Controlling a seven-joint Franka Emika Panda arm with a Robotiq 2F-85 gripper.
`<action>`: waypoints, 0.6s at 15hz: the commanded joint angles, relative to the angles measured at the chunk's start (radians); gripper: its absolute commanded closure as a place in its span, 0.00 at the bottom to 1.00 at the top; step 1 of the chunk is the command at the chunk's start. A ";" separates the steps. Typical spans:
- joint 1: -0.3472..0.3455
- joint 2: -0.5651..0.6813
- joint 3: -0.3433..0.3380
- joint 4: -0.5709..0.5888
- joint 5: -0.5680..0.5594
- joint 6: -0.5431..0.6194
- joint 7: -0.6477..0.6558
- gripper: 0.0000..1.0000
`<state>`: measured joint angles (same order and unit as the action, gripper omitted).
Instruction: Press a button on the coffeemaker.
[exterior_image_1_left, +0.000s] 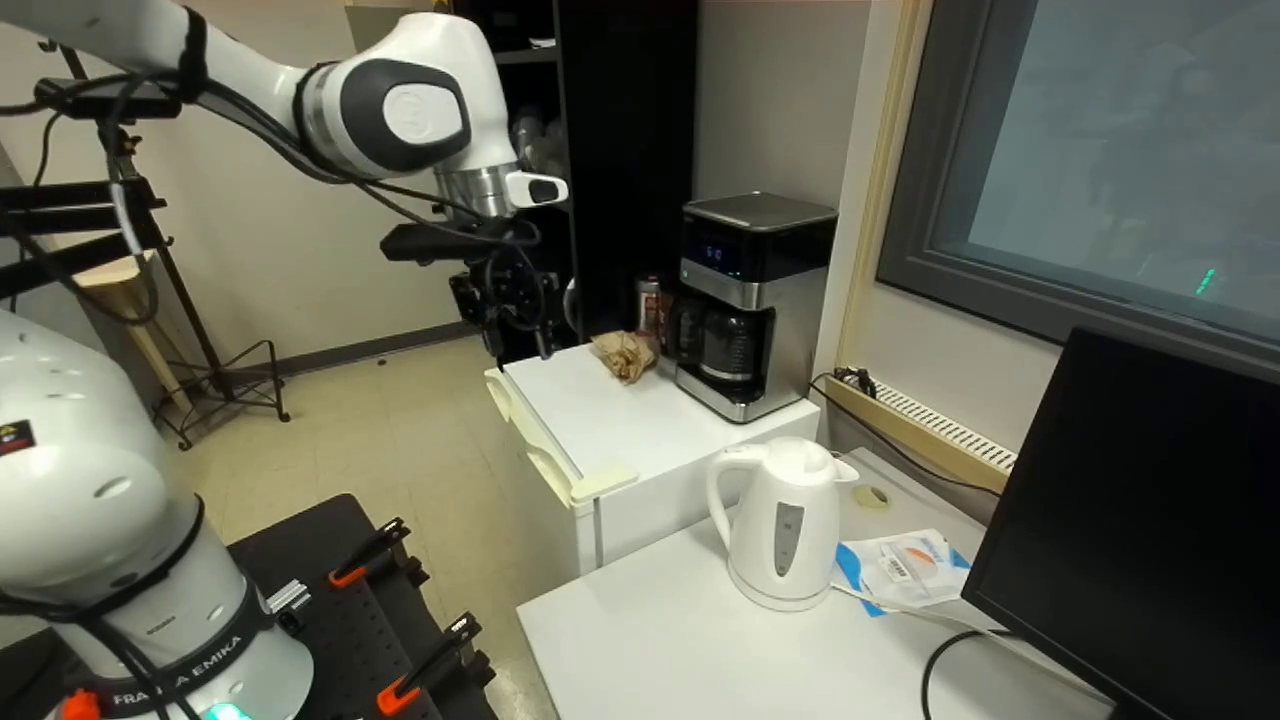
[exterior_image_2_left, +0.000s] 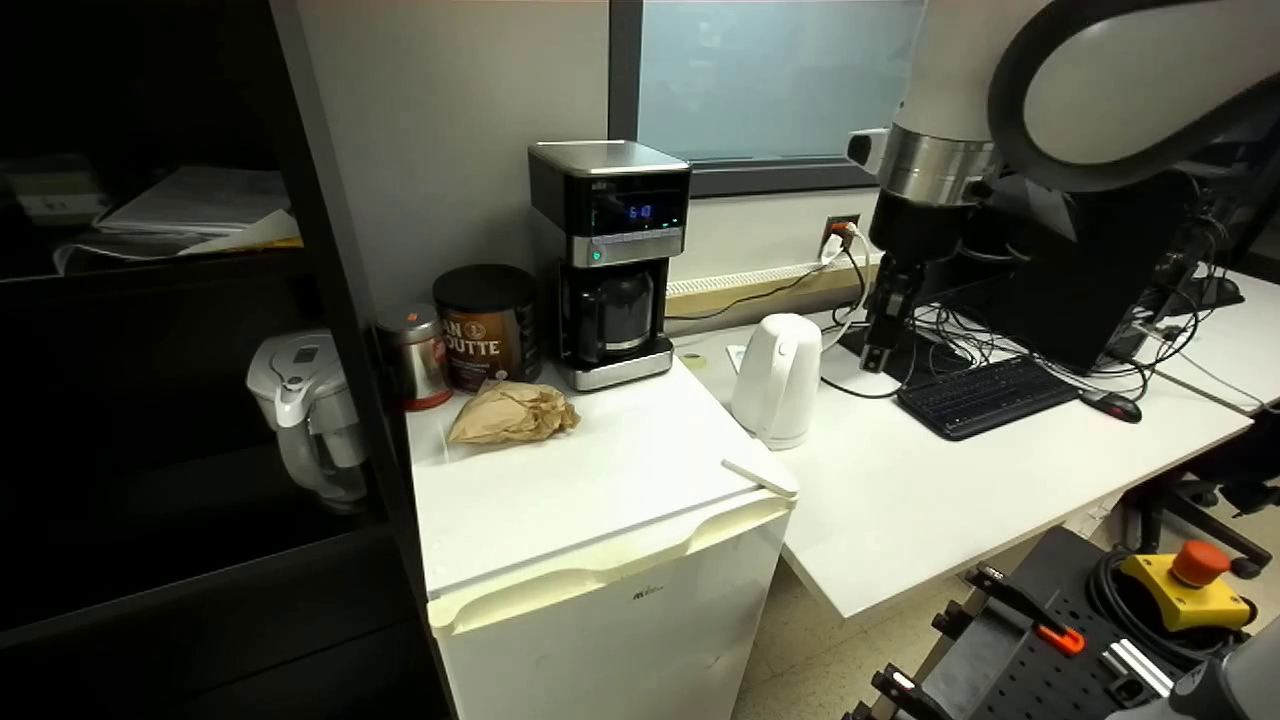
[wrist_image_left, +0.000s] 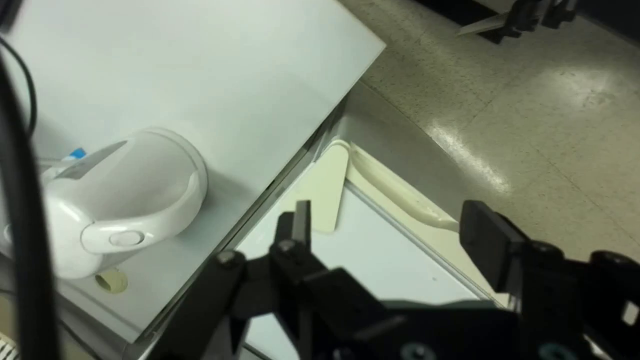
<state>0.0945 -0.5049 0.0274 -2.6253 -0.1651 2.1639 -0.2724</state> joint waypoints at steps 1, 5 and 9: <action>-0.016 0.129 0.005 0.080 -0.127 0.103 -0.069 0.56; -0.052 0.226 0.016 0.131 -0.310 0.271 -0.064 0.87; -0.100 0.321 0.018 0.189 -0.509 0.446 -0.026 1.00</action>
<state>0.0338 -0.2686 0.0334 -2.5001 -0.5563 2.5067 -0.3188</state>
